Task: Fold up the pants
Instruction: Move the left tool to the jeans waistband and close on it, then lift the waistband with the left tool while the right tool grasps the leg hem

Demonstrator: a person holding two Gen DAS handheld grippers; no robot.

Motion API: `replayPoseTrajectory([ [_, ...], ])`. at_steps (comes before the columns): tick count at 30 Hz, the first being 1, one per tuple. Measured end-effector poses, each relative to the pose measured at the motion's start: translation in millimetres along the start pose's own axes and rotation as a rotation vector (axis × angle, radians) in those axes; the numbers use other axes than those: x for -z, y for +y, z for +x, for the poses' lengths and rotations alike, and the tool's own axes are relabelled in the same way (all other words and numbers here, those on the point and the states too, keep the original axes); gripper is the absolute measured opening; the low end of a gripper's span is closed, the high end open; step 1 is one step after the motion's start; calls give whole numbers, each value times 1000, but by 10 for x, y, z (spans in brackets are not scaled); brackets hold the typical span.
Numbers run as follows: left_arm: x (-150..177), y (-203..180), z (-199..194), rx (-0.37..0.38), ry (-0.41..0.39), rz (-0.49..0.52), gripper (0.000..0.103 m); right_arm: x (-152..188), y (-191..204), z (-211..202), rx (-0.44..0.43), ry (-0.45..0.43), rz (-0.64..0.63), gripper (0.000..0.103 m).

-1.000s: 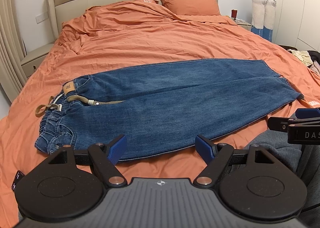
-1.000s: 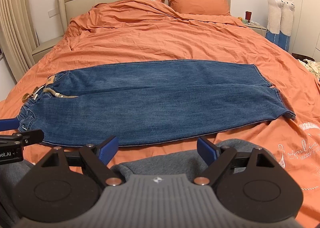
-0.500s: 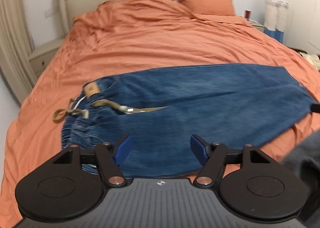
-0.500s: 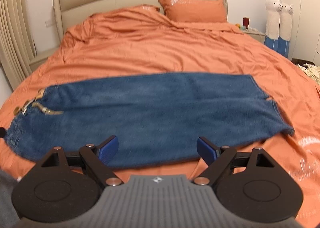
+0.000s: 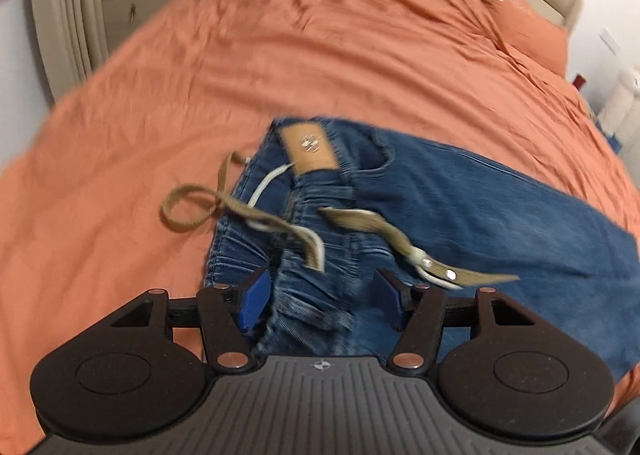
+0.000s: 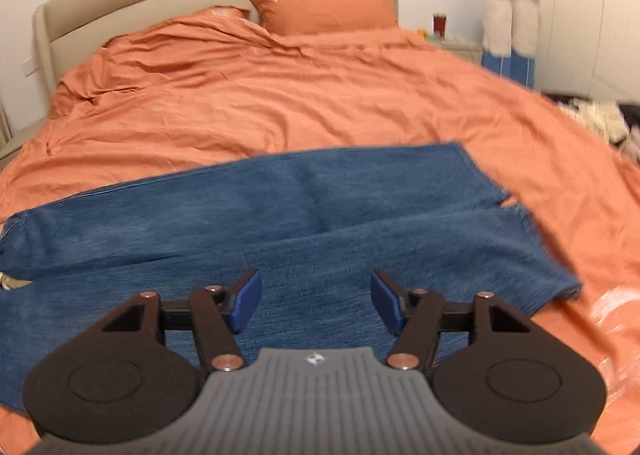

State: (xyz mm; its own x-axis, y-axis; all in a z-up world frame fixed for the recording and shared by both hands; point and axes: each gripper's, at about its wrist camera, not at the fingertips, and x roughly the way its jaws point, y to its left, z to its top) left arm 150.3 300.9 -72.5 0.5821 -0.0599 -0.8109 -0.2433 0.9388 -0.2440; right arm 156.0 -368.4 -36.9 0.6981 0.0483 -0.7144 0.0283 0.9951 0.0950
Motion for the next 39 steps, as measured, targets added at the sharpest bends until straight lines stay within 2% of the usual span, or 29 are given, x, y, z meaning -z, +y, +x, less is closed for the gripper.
replayPoseTrajectory([
  [5, -71, 302, 370, 95, 22, -65, 69, -4, 23, 178, -8, 16, 19, 59],
  [10, -66, 588, 661, 249, 72, -131, 58, -10, 42, 272, 1, 18, 34, 59],
  [11, -43, 631, 711, 302, 96, -156, 52, -12, 57, 292, 6, 21, 31, 59],
  [13, -16, 682, 779, 392, 119, -188, 50, -14, 87, 320, 12, 31, 18, 59],
  [16, 34, 736, 784, 444, 90, -245, 48, -7, 126, 335, 17, 36, 0, 58],
  [17, 48, 758, 784, 445, 86, -277, 38, -3, 135, 340, 20, 35, -7, 58],
  [18, 59, 747, 754, 427, 78, -290, 13, -1, 144, 345, 20, 34, -13, 58],
  [20, 61, 637, 595, 389, 37, -262, 10, -2, 151, 353, 21, 35, -18, 58],
  [24, 38, 161, 1, 236, -103, -72, 8, -10, 142, 314, 22, 28, -14, 58],
  [27, 25, -11, -274, 111, -106, -21, 8, 3, 122, 242, 19, 4, -9, 58],
  [30, 53, 25, -86, -6, -54, 5, 8, 23, 86, 171, 7, -18, 1, 58],
  [32, 69, 95, 135, -33, -20, -26, 8, 30, 56, 136, -1, -28, 12, 58],
  [36, 125, 99, 510, -110, 41, 5, 10, 38, -40, 87, -18, -33, 54, 58],
  [39, 141, 72, 606, -140, 67, 18, 12, 29, -118, 71, -33, -20, 94, 58],
])
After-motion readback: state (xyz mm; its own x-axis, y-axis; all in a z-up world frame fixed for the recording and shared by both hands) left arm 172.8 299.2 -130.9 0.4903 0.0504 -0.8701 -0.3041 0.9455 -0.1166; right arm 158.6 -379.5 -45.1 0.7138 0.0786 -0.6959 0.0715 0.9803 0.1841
